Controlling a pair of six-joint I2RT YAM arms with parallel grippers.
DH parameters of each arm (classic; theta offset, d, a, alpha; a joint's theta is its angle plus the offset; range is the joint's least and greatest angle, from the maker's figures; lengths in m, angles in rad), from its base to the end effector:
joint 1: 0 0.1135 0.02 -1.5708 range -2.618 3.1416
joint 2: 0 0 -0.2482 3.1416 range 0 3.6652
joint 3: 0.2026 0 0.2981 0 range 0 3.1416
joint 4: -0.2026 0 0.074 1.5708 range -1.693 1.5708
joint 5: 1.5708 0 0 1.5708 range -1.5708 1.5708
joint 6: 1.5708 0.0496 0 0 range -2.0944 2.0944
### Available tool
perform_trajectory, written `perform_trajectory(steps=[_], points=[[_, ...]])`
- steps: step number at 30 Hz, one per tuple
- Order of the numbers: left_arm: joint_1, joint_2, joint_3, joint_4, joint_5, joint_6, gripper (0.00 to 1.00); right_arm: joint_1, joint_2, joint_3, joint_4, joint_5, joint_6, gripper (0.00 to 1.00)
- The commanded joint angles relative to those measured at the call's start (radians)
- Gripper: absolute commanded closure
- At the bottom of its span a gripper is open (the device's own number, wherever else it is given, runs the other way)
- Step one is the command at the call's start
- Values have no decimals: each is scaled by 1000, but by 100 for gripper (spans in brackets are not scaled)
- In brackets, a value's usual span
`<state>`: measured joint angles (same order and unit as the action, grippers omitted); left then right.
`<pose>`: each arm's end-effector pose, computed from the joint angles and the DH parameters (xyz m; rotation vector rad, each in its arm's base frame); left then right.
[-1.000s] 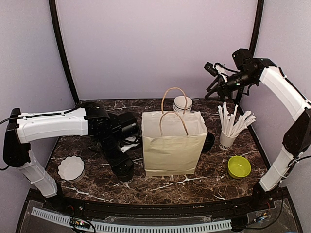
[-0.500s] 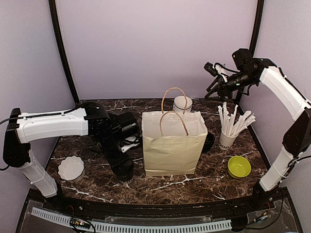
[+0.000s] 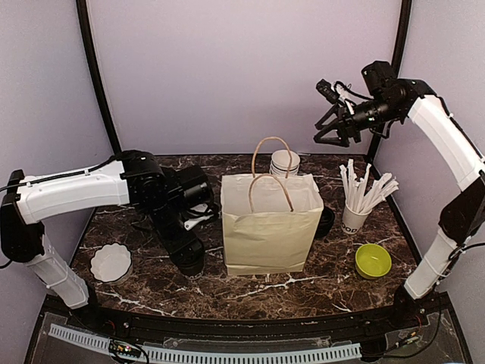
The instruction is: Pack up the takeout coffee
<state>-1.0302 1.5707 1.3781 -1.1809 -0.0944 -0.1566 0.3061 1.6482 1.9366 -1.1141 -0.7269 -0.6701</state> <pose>0.1801 -0.2910 0.2437 1.2251 2.6563 -0.0473 0.3499 0.1451 0.4199 -1.3252 1.7962 0.6697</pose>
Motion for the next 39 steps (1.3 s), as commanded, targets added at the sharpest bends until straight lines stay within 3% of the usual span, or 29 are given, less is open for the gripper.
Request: perform_trajectory(steps=[1, 9, 16, 20, 21, 23, 25, 32, 39], points=[[10, -82, 103, -91, -50, -35, 37, 32, 8, 70, -27, -92, 23, 37], [69, -80, 335, -248, -195, -63, 37, 121, -3, 46, -85, -178, -17, 27], [81, -49, 632, -281, -254, -32, 39, 237, 71, 74, -123, -140, -12, 28], [81, -53, 728, -258, -257, -10, 39, 267, 90, 86, -40, -59, 86, 43], [81, -57, 743, -254, -256, -4, 40, 268, 95, 95, -26, -49, 108, 51], [79, -65, 789, -234, -240, 20, 42, 268, 103, 123, -25, -49, 125, 79], [76, -82, 812, -188, -199, 50, 43, 268, 97, 126, -19, -62, 130, 100], [-6, -106, 744, 34, 78, 144, 45, 291, 54, 78, -1, -146, 141, 100], [-112, -29, 752, -6, 111, 188, 46, 331, -4, -14, 25, -158, 154, 100]])
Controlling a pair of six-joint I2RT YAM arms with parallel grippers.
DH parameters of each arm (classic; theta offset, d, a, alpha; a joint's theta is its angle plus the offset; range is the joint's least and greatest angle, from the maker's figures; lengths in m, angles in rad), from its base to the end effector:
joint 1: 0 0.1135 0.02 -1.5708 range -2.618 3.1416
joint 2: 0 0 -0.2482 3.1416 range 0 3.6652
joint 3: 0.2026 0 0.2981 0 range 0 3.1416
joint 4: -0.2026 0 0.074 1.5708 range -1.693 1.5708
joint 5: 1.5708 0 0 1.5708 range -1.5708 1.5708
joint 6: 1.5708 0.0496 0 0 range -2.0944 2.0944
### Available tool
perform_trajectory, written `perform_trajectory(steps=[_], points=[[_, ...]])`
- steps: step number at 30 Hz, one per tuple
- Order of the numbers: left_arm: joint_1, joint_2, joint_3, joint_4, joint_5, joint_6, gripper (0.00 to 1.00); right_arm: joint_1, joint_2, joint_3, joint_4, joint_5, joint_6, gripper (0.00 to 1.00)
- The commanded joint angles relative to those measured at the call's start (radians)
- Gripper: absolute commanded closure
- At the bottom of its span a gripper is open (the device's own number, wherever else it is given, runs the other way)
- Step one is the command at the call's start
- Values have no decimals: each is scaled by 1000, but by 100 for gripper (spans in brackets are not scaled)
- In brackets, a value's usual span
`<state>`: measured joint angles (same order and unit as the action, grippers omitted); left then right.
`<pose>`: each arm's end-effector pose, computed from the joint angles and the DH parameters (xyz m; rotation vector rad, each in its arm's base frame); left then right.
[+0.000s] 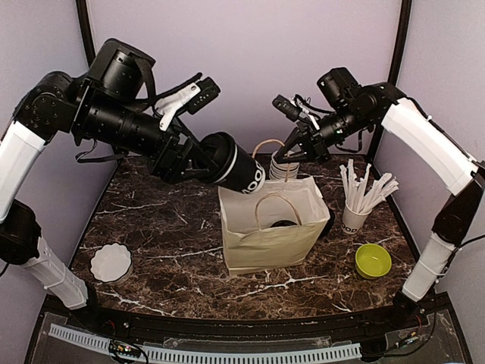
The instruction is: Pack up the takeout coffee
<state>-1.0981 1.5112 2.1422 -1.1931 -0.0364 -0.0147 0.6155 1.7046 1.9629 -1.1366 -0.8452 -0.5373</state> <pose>0.1428 -0.2753 0.5161 1.1130 1.8924 -0.6060 0.2957 0.2545 0.4098 -1.5554 1.7129 1.0585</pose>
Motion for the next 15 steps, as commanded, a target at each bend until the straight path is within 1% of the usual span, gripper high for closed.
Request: perform_trajectory(steps=[1, 4, 8, 13, 15], points=[[-51, 33, -17, 3, 52, 42, 45, 24, -68, -51, 49, -46, 22, 100], [-82, 34, -50, 0, 48, 36, 46, 28, -91, -80, 50, -65, 18, 100], [-114, 54, -63, -4, -17, 29, 46, 32, -128, -122, 58, -99, 13, 100], [-158, 130, -48, -29, -57, 38, 46, 39, -167, -173, 86, -134, 26, 100], [-179, 167, -26, -56, -97, 44, 46, 41, -176, -189, 89, -144, 31, 100]])
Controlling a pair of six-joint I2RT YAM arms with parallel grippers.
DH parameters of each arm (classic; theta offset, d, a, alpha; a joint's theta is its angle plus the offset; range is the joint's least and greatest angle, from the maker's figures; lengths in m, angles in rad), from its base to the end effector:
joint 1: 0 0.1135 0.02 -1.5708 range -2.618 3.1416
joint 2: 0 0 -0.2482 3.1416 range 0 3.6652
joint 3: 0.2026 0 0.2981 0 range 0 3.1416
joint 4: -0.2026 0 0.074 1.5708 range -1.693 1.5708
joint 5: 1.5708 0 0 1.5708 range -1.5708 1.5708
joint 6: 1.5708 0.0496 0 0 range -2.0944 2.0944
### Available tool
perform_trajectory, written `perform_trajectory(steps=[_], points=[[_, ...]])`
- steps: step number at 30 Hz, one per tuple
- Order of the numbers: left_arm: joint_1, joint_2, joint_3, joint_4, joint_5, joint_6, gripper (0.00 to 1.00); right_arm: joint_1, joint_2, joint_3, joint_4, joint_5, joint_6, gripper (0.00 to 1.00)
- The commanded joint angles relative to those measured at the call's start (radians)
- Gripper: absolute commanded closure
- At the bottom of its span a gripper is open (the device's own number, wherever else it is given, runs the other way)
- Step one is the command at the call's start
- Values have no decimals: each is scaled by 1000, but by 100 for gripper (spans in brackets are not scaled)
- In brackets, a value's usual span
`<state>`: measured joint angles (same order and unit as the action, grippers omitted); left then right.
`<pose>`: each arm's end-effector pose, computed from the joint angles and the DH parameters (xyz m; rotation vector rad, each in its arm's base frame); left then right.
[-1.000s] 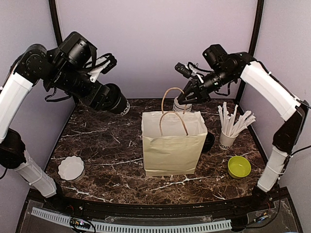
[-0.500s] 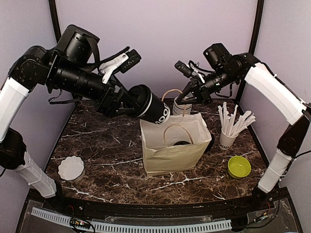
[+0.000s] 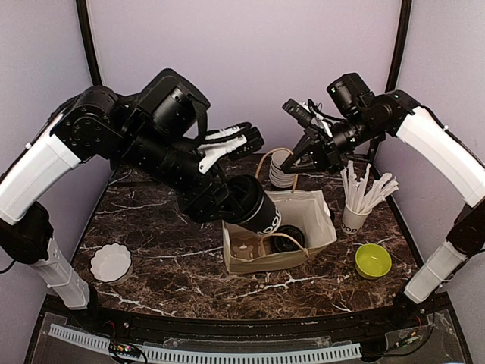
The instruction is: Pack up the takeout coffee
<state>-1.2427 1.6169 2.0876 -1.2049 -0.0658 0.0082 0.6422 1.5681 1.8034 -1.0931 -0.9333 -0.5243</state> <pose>0.1179 -0.3361 0.4646 1.3580 1.9395 -0.5456 0.2620 0.2458 0.4098 -1.5822 1.6360 1.1740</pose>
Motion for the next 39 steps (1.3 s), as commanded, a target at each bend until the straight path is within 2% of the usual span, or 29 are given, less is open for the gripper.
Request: perform_trajectory(steps=[1, 11, 12, 14, 17, 21, 24, 27, 29, 33, 39], points=[[-49, 86, 38, -54, -99, 24, 46, 16, -43, -37, 44, -63, 17, 100], [-162, 200, 110, -133, -323, 69, 46, 42, -84, -124, 63, -103, 32, 100], [-170, 203, 107, -144, -338, 69, 46, 42, -85, -120, 61, -106, 33, 95], [-178, 208, 100, -156, -351, 65, 47, 42, -81, -99, 40, -99, 26, 80], [-188, 216, 98, -174, -366, 50, 46, 41, -67, -35, -21, -51, -20, 65], [-197, 217, 77, -198, -378, 27, 46, 14, -44, 46, -75, -10, -60, 55], [-198, 218, 61, -208, -385, 15, 46, -73, -30, 91, -96, -55, -76, 49], [-199, 217, 58, -215, -385, 9, 46, -165, -13, 112, -72, -88, -63, 49], [-198, 215, 58, -218, -385, 5, 46, -197, -10, 72, 9, -26, 2, 50], [-199, 214, 57, -225, -395, 1, 46, -202, -28, -68, 122, 139, 37, 52], [-202, 215, 55, -225, -395, -5, 47, -163, -59, -209, 111, 159, -22, 55]])
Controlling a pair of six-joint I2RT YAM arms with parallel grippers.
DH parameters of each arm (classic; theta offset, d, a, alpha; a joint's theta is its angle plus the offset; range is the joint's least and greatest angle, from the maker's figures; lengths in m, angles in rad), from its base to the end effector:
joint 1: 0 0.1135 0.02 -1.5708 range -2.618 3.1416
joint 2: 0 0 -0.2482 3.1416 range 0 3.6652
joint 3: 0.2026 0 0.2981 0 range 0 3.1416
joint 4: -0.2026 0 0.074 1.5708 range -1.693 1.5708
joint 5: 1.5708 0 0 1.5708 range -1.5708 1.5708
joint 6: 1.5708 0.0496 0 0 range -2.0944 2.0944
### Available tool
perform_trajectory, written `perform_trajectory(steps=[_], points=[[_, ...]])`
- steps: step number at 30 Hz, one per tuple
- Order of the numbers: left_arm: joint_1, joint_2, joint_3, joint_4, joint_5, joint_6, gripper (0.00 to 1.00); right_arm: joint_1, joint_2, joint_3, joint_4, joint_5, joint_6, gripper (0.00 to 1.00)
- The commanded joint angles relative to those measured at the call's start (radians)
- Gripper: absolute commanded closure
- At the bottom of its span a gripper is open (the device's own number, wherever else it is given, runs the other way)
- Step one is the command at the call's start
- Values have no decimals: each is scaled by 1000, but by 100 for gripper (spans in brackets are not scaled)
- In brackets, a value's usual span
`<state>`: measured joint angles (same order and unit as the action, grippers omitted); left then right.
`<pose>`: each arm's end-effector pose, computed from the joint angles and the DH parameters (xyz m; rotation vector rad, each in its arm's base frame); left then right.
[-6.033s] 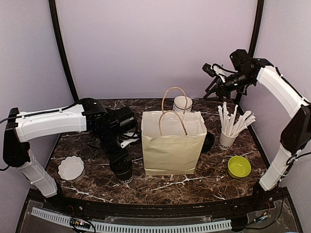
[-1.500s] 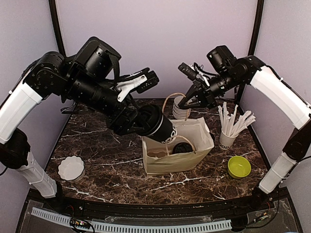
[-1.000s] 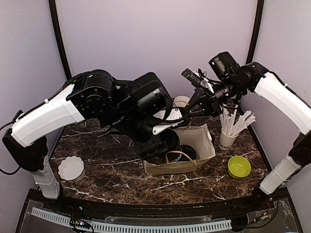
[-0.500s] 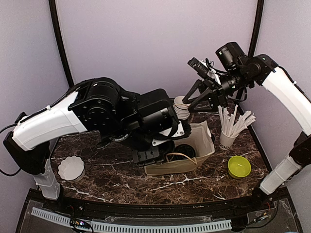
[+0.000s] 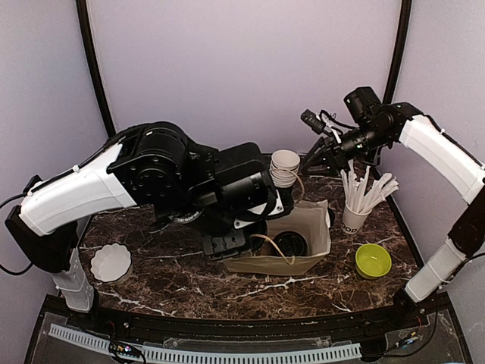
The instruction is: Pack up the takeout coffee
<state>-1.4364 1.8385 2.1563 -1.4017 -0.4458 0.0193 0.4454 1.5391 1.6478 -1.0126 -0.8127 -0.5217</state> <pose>0.0748 -0.3934 0.3961 1.5519 1.9523 0.0261 0.3119 0.1888 0.3679 -1.3652 1.8666 0.9533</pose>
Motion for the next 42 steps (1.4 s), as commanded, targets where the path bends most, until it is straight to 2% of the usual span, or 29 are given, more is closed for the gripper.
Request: perform_trajectory(steps=[1, 6, 10, 17, 21, 28, 35, 38, 42], points=[[-8, -6, -15, -26, -15, -16, 47, 52, -37, -69, 25, 45, -34, 55], [-11, -2, -18, -3, -19, 1, 47, 153, -56, -109, 11, 90, -60, 56], [-14, -6, -38, 26, -20, 29, 47, 184, -54, -107, -11, 89, -75, 56], [-14, -5, -80, 101, 49, 65, 47, 184, -23, -95, -6, 152, -101, 56], [-15, -22, -79, 95, 46, 58, 47, 176, -4, -10, -71, 158, -92, 54], [-14, -76, -120, 135, 29, 57, 47, 123, -131, 52, -71, 148, -71, 49], [-13, -75, -115, 120, 20, 24, 47, 102, -201, 101, -268, -100, -230, 65], [-12, -77, -112, 115, 23, 3, 47, 115, -235, 73, -296, -190, -267, 69], [-13, -86, -112, 131, 31, -12, 47, 186, -272, -25, -209, -145, -208, 73]])
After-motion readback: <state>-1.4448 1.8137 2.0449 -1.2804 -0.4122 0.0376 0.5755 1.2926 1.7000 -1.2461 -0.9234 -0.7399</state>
